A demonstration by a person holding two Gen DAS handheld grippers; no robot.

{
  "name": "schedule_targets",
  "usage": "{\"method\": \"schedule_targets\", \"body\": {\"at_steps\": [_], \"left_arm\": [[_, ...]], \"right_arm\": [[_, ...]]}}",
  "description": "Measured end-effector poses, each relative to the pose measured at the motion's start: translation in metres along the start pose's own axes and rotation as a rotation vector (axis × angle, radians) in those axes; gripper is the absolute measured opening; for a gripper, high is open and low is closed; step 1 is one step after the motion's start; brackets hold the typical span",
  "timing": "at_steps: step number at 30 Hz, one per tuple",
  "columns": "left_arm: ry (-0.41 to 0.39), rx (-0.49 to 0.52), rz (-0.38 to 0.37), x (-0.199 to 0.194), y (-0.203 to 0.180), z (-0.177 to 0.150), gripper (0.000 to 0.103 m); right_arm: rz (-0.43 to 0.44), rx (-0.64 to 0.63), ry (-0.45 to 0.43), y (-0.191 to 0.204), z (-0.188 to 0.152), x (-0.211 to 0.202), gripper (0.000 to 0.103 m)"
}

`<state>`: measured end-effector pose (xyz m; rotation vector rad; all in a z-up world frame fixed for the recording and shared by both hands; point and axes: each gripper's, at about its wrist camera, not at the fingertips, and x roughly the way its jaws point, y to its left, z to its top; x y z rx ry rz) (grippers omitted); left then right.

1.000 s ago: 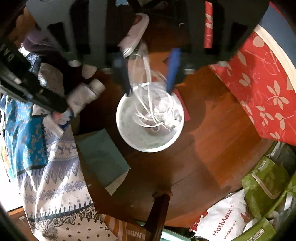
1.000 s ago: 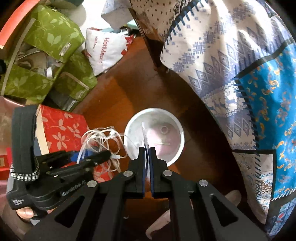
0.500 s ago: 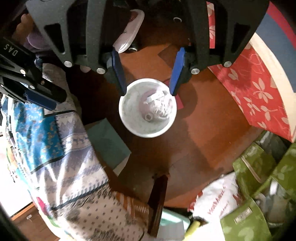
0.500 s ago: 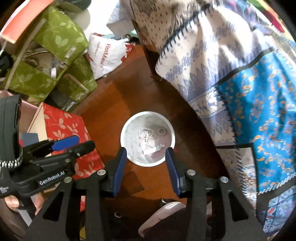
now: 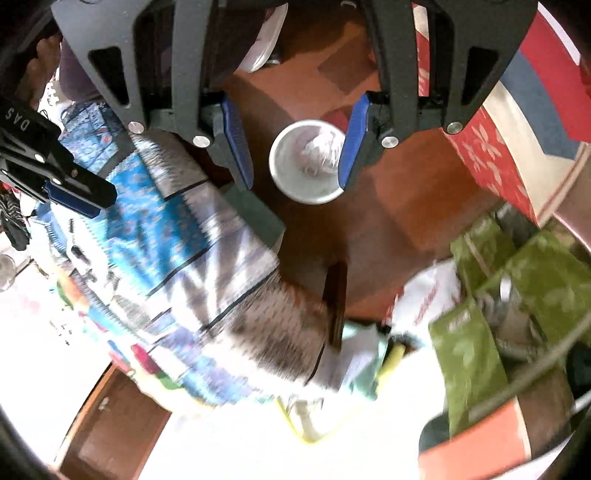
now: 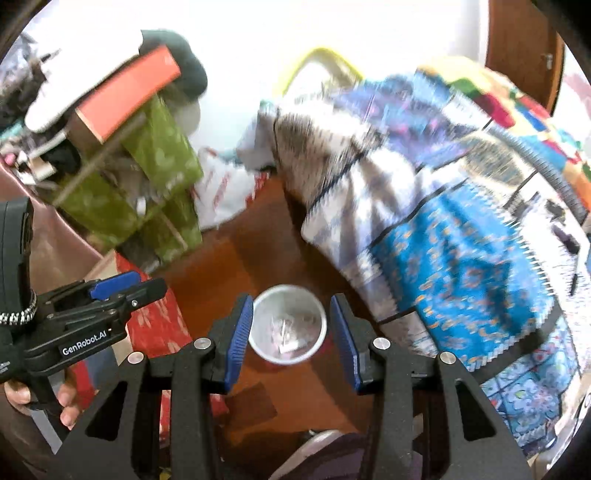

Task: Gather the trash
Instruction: 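Bring both open tools back over the items on the bed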

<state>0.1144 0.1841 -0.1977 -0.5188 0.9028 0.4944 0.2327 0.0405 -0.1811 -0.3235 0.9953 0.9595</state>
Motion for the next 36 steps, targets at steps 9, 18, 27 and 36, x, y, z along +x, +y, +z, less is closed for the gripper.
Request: {"method": "schedule_targets", "body": {"at_steps": [9,18,27,36], "left_arm": [[-0.212,0.078,-0.071,-0.083,-0.063,0.013,0.047],[-0.344,0.185,-0.166,-0.13,-0.141,0.019,0.047],[-0.357,0.282,-0.247,-0.121,-0.22,0.038,0.048],[-0.278,0.351,-0.313,-0.07,-0.286,0.052,0.07]], "right_arm": [[-0.049,-0.009,-0.251,-0.01,-0.007,-0.103,0.04],[-0.109,-0.003,-0.432,-0.045,-0.019,-0.179,0.04],[-0.24,0.106,-0.494,-0.112,-0.028,-0.215,0.061],[-0.403,0.262,-0.468,-0.19,-0.043,-0.223,0.07]]}}
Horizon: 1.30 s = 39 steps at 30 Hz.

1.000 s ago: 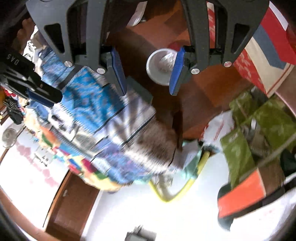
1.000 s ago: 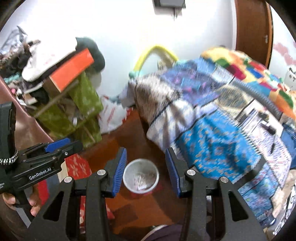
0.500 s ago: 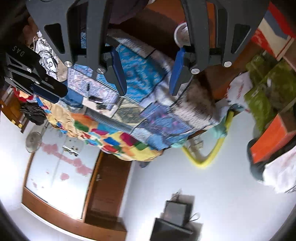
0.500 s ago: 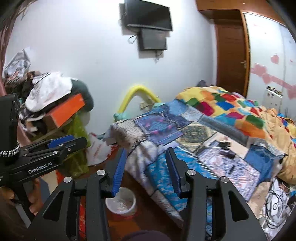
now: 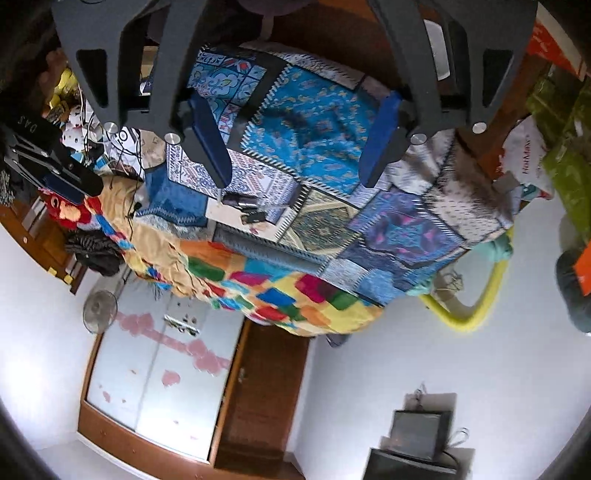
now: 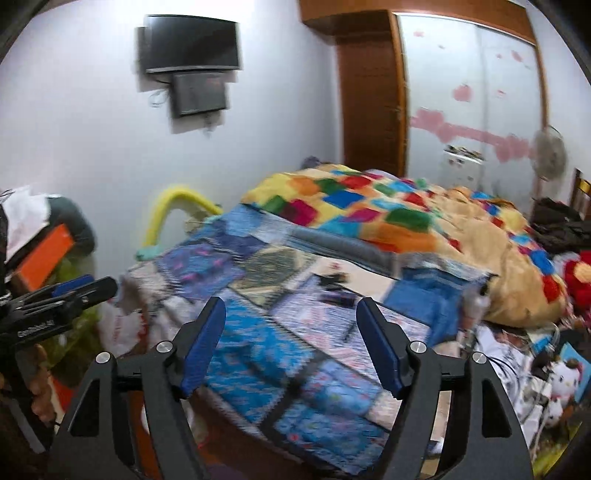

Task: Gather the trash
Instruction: 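Bring both open tools back over the items on the bed, then close the right tool on the black Sharpie while the left tool grasps the purple tube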

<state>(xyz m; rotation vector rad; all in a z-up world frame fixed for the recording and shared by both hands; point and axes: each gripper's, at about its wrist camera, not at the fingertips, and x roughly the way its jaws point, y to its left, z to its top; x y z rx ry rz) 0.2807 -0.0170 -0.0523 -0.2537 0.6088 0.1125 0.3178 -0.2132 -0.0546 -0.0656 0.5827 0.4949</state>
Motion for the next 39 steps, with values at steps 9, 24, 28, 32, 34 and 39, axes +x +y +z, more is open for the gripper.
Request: {"method": "schedule_targets", "body": {"at_steps": [9,24,28,32,34,39], "left_arm": [[0.107,0.062,-0.059,0.092,-0.029,0.008,0.07],[0.27,0.091,-0.094,0.232,-0.033,-0.013,0.07],[0.302,0.123,-0.099,0.262,-0.035,-0.019,0.07],[0.318,0.152,-0.105,0.289,-0.038,-0.015,0.07],[0.323,0.155,-0.109,0.3,-0.039,-0.011,0.07],[0.33,0.188,-0.155,0.326,-0.049,0.002,0.07]], "right_arm": [[-0.09,0.117,0.131,-0.063,-0.013,0.056,0.07],[-0.08,0.275,0.359,-0.115,-0.047,0.206,0.07],[-0.064,0.277,0.389,-0.115,-0.05,0.243,0.065],[-0.073,0.192,0.394,-0.102,-0.05,0.267,0.046],[-0.083,0.153,0.388,-0.096,-0.051,0.273,0.041],[-0.122,0.104,0.391,-0.094,-0.057,0.285,0.025]]}}
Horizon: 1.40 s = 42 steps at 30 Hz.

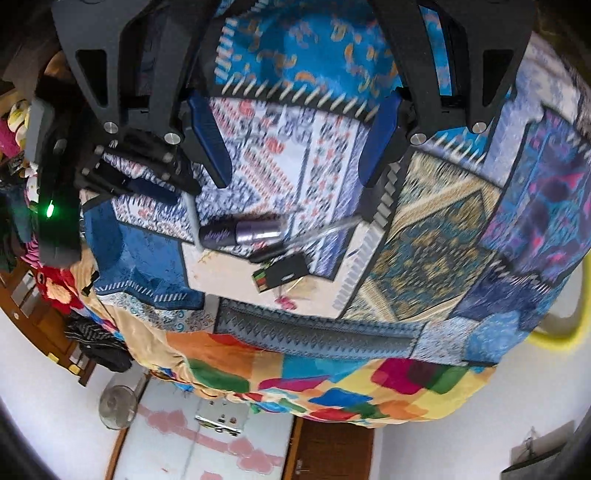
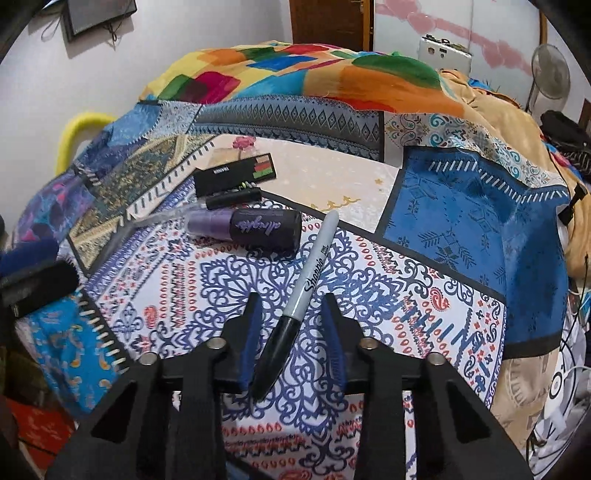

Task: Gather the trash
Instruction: 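Close the right tool on the black Sharpie while the left tool grasps the purple tube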

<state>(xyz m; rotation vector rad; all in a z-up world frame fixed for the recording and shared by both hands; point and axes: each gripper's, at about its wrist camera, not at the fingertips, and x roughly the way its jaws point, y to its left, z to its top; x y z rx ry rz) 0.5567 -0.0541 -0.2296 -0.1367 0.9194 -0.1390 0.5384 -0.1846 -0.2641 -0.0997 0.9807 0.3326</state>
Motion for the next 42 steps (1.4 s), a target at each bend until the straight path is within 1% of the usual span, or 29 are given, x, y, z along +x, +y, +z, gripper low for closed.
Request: {"method": "schedule_targets", "body": {"at_steps": [3,5,9,14,15,16,19,23,26,27,33,35,36,38,39,40,41,42], "left_arm": [[0.01,0.018,-0.039,0.016,-0.005,0.014,0.07],[0.023,0.031,-0.069,0.031,-0.011,0.024,0.07],[0.031,0.079,-0.108,0.055,-0.026,0.038,0.07],[0.056,0.1,-0.183,0.084,-0.038,0.055,0.067],[0.065,0.104,-0.193,0.088,-0.039,0.057,0.065],[0.075,0.109,-0.2,0.093,-0.041,0.058,0.062],[0.123,0.125,-0.22,0.105,-0.047,0.057,0.061],[0.151,0.143,-0.221,0.107,-0.051,0.049,0.061],[0.192,0.144,-0.223,0.108,-0.052,0.037,0.061],[0.181,0.156,-0.212,0.105,-0.054,0.034,0.061],[0.204,0.238,-0.156,0.093,-0.067,0.013,0.061],[0.22,0.27,-0.119,0.091,-0.072,0.005,0.061],[0.208,0.289,-0.097,0.089,-0.074,0.001,0.06],[0.2,0.331,-0.052,0.086,-0.08,-0.006,0.055],[0.195,0.346,-0.033,0.084,-0.082,-0.01,0.048],[0.194,0.346,-0.035,0.082,-0.083,-0.011,0.039],[0.199,0.334,-0.039,0.081,-0.084,-0.012,0.036],[0.204,0.325,-0.032,0.081,-0.084,-0.012,0.036]], "right_arm": [[-0.004,-0.016,-0.005,-0.003,0.001,0.004,0.016],[0.018,-0.036,-0.003,-0.005,0.0,0.003,0.014],[0.035,-0.044,-0.008,-0.012,-0.004,0.0,0.012],[0.046,0.025,-0.007,-0.04,-0.009,-0.009,0.012],[0.045,0.038,-0.007,-0.044,-0.009,-0.009,0.012],[0.045,0.05,-0.006,-0.05,-0.01,-0.011,0.012],[0.043,0.073,-0.006,-0.06,-0.013,-0.014,0.012],[0.056,0.093,-0.004,-0.065,-0.017,-0.015,0.012],[0.061,0.097,-0.007,-0.065,-0.019,-0.015,0.012],[0.061,0.097,-0.007,-0.065,-0.019,-0.015,0.012],[0.076,0.104,-0.002,-0.067,-0.021,-0.015,0.012],[0.077,0.103,0.0,-0.067,-0.022,-0.016,0.012],[0.076,0.101,0.002,-0.067,-0.022,-0.017,0.012],[0.078,0.1,0.008,-0.066,-0.025,-0.018,0.012],[0.081,0.101,0.01,-0.066,-0.026,-0.019,0.012],[0.085,0.102,0.014,-0.066,-0.028,-0.02,0.012],[0.087,0.103,0.016,-0.065,-0.029,-0.02,0.012],[0.088,0.102,0.02,-0.065,-0.03,-0.021,0.012]]}}
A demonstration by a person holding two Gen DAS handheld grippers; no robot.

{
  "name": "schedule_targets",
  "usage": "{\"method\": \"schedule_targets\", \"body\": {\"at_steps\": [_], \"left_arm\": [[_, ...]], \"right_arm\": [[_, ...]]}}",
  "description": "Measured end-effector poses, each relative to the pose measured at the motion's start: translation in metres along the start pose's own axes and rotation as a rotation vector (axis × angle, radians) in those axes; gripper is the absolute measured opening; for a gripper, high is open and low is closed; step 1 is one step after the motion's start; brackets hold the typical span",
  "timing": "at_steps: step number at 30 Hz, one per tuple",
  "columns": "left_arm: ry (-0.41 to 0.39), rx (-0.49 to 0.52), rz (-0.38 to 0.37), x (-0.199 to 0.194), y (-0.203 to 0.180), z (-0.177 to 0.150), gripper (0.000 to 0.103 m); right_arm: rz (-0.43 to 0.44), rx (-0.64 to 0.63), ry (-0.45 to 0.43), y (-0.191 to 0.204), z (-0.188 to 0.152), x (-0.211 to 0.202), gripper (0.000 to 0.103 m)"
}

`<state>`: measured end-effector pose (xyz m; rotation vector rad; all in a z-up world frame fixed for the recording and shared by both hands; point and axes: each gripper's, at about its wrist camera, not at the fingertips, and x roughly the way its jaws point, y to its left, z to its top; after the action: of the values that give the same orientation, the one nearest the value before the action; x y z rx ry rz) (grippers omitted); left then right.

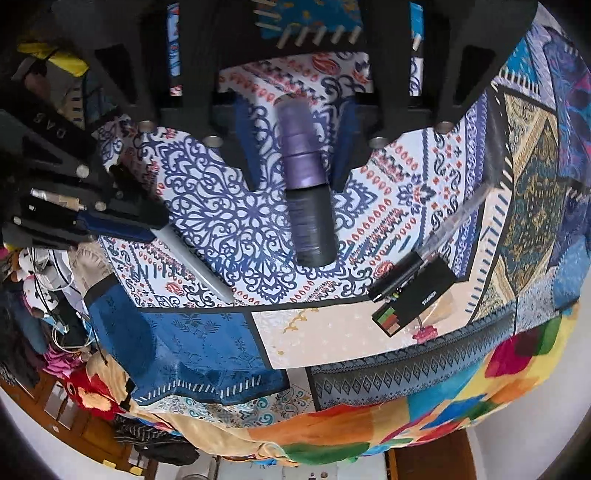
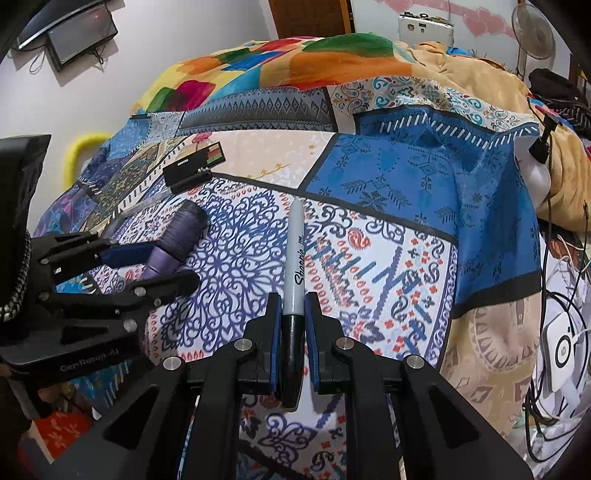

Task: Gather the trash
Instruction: 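Close the right tool on the black Sharpie while the left tool grasps the purple tube, then lift the Sharpie and purple tube and carry both over the bin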

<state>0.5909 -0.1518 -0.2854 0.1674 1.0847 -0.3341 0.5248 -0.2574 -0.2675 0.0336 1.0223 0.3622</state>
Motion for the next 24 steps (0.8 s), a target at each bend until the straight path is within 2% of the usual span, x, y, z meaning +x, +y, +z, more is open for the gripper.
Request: {"method": "schedule_targets", "body": {"at_steps": [6,9,10,11,15,19,24], "left_arm": [[0.015,-0.094,-0.011,0.006,0.001,0.016,0.036],[-0.012,-0.082,0.034,0.01,-0.006,0.02,0.035],[-0.021,-0.069,0.057,0.01,-0.01,0.019,0.028],[-0.024,-0.068,0.048,0.009,-0.011,0.018,0.025],[-0.02,-0.076,0.039,0.002,-0.015,0.011,0.025],[-0.037,-0.101,0.028,-0.02,-0.013,0.001,0.025],[-0.097,-0.131,0.033,-0.072,-0.012,-0.007,0.025]], "right_arm": [[0.004,0.008,0.016,0.001,-0.006,-0.002,0.012],[0.003,0.015,0.018,0.001,-0.008,-0.004,0.012],[0.004,0.018,0.019,0.0,-0.008,-0.004,0.012],[0.003,0.022,0.022,-0.001,-0.008,-0.004,0.012],[0.005,0.036,0.018,-0.001,-0.006,-0.01,0.012],[0.014,0.043,-0.007,0.002,-0.002,-0.027,0.012],[0.023,0.028,-0.053,0.014,0.003,-0.059,0.012]]}}
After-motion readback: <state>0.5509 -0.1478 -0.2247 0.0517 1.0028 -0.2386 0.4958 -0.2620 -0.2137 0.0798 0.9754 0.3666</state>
